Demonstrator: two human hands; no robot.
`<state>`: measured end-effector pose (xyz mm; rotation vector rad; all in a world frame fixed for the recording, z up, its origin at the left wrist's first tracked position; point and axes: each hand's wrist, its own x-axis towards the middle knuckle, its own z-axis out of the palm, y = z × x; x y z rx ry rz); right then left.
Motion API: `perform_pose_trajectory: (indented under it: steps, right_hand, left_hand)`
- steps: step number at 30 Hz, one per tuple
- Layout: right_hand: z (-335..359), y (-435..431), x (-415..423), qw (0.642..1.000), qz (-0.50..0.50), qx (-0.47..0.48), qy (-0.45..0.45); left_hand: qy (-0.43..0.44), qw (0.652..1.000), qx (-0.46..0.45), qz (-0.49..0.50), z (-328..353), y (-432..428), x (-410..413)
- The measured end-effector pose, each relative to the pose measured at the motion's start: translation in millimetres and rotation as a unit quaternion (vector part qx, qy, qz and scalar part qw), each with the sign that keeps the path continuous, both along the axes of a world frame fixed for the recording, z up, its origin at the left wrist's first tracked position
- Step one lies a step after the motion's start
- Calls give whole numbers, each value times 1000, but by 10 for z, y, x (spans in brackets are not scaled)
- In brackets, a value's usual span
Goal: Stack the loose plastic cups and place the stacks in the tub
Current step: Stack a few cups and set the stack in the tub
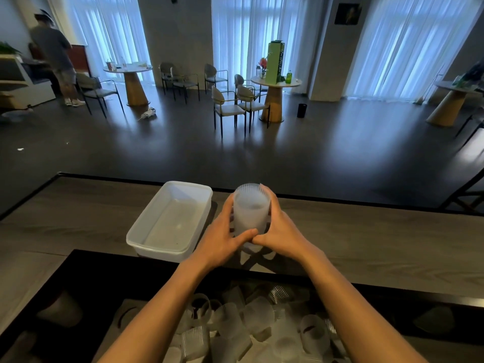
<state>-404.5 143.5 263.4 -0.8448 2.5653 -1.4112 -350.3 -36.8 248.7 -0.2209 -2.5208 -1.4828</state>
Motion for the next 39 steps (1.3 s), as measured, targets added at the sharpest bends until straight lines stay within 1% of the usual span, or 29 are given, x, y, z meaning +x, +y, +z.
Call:
perform_pose_trajectory:
  steps: [6, 11, 15, 19, 22, 25, 28, 30, 32, 36, 39]
  right_hand:
    - [504, -504, -104, 998, 38, -27, 41]
    - [665, -1107, -225, 995, 77, -32, 46]
    - [608, -1551, -335, 995, 93, -43, 20]
    - [482, -1869, -464, 995, 94, -34, 5]
    - [381, -1991, -551, 997, 79, -22, 9]
    - [252, -2039, -617, 998, 54, 16, 38]
    - [134, -2085, -672, 995, 40, 66, 68]
    - [93, -2121, -706, 991, 24, 89, 97]
    - [85, -2156, -733, 989, 5, 93, 118]
    - [42, -2237, -764, 991, -2, 89, 96]
    - [-1, -2284, -746, 991, -15, 87, 97]
  left_hand:
    - [55, 997, -6, 52, 440, -433, 26]
    - [72, 992, -31, 103, 641, -943, 40]
    - [58, 990, -37, 120, 654, -1349, 10]
    - [36, 993, -16, 114, 592, -1662, -89]
    - [12, 994, -19, 108, 491, -1839, -201]
    - [-9, 991, -64, 116, 370, -1954, -317]
    - [-8, 986, -103, 131, 253, -2030, -418]
    - [-11, 987, -93, 128, 177, -2057, -464]
    - [-20, 991, -68, 117, 119, -2072, -494]
    - [-20, 990, -49, 128, 52, -2065, -556]
    - [-9, 987, -48, 155, 28, -2028, -562]
